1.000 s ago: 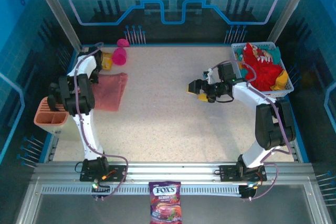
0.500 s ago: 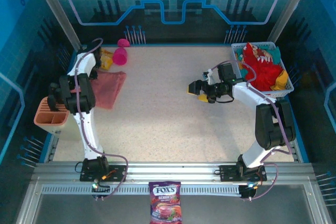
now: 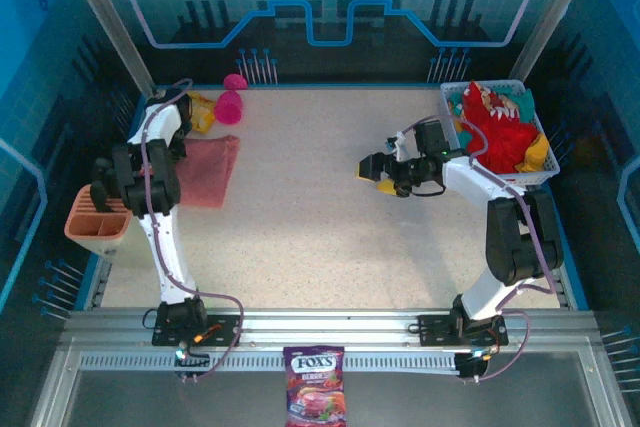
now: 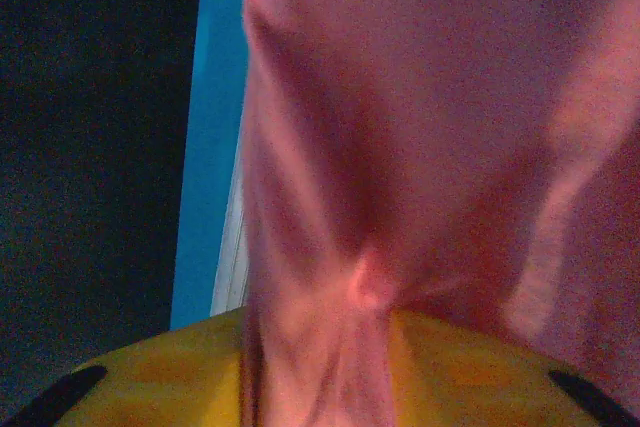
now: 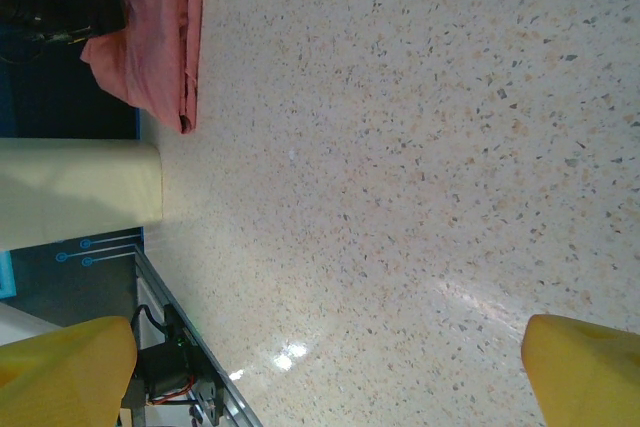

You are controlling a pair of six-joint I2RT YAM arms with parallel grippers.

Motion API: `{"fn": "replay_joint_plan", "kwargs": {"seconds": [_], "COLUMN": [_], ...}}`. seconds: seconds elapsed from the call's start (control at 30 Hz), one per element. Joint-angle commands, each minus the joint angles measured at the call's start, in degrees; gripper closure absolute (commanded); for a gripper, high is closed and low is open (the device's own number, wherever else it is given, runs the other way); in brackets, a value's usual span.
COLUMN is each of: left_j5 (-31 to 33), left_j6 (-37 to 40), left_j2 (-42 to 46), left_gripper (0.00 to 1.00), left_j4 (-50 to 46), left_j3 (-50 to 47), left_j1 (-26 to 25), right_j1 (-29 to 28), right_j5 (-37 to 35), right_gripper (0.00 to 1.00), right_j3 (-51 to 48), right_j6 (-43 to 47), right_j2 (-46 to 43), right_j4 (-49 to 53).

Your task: Fold and stack the t-shirts

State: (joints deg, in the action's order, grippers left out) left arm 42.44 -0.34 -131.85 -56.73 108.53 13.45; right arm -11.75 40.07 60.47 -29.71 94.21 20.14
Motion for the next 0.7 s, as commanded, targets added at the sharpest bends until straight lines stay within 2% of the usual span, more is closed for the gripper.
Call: {"fn": "replay_joint_plan", "kwargs": {"seconds": [0.0,0.13,0.3,0.37,0.67], "left_j5": [-1.89,-2.89,-6.14,-6.57,-11.06], "left_j6": [-1.5,-1.83,-1.82,-1.55,-4.07], "left_j2": [1.6,4.26,7.25,8.17,14.26], "left_gripper": [0.46,0.33,0.25,0.16,0.11], "left_j4": [-1.77,-1.82,-4.12,-5.37,-9.85], "left_j3": [-0.47,-0.28,3.08,4.92,8.07], "left_j1": [0.22,-0.16,-1.51,-2.98,-8.94], "right_j1": [-1.13,-1.51,-2.07,-2.33,-2.73], "right_j5": [0.78,0.88,0.78,0.61,-1.84], "right_gripper": [0.0,0.0,0.0,0.0,0.0], "right_j3": [-0.21,0.14,0.61,0.79,2.06], "right_j6": [0.89,0.72,0.62,0.49,2.02], "right_j2": [0.43,0.62,0.62,0.68,-0.96], "right_j4": [1.19,1.21,1.21,1.13,3.23]}}
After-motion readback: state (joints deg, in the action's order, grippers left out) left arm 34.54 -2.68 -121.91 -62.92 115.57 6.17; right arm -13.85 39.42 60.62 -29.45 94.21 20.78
